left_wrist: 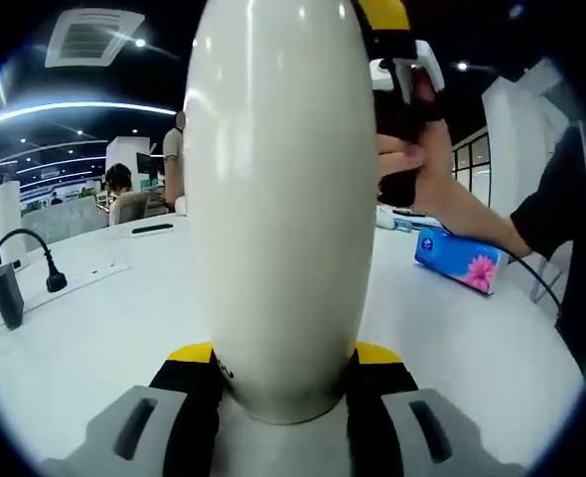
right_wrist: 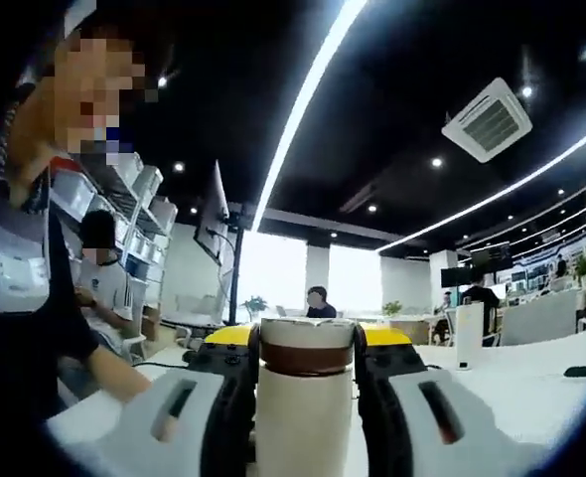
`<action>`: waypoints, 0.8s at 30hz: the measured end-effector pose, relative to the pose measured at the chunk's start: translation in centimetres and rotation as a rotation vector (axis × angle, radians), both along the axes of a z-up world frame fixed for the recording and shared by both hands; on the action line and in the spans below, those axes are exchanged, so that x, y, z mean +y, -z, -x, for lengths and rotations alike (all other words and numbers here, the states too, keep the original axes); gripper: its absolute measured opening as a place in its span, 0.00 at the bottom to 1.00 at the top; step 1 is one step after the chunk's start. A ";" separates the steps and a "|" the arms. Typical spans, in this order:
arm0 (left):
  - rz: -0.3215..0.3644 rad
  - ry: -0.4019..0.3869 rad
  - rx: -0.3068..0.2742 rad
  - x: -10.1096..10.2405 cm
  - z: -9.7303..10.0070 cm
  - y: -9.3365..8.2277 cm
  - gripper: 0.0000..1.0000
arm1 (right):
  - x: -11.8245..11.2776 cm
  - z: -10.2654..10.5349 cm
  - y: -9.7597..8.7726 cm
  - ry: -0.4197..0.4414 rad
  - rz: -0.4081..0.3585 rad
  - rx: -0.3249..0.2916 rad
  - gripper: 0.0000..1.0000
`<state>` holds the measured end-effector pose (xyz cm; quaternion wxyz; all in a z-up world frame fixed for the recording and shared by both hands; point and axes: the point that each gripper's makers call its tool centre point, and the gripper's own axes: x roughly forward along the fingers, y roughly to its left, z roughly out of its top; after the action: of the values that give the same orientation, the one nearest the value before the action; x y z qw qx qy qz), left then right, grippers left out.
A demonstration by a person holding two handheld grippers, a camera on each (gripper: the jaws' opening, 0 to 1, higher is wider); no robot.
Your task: Grasp the water cup twist off the cup lid place the cup lid on the table
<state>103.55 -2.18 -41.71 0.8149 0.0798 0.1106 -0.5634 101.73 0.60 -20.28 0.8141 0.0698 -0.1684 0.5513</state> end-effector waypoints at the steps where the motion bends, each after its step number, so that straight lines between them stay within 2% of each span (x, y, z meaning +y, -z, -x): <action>1: 0.000 0.000 0.000 0.0 0.0 0.0 0.51 | 0.0 0.0 0.0 -0.020 -0.004 0.004 0.41; 9: 0.000 0.001 0.000 -0.1 0.0 0.0 0.51 | -0.2 -0.1 0.0 -0.187 -0.033 0.018 0.41; 17: 0.000 0.002 0.000 -0.2 0.1 0.0 0.51 | -0.3 -0.1 0.0 -0.309 -0.056 0.026 0.41; 24: 0.000 0.004 0.000 -0.3 0.2 0.0 0.51 | -0.3 0.2 0.1 -0.335 -0.067 0.055 0.43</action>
<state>103.36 -2.45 -41.69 0.8138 0.0801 0.1104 -0.5649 101.55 0.25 -20.37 0.7122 0.1391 -0.1506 0.6714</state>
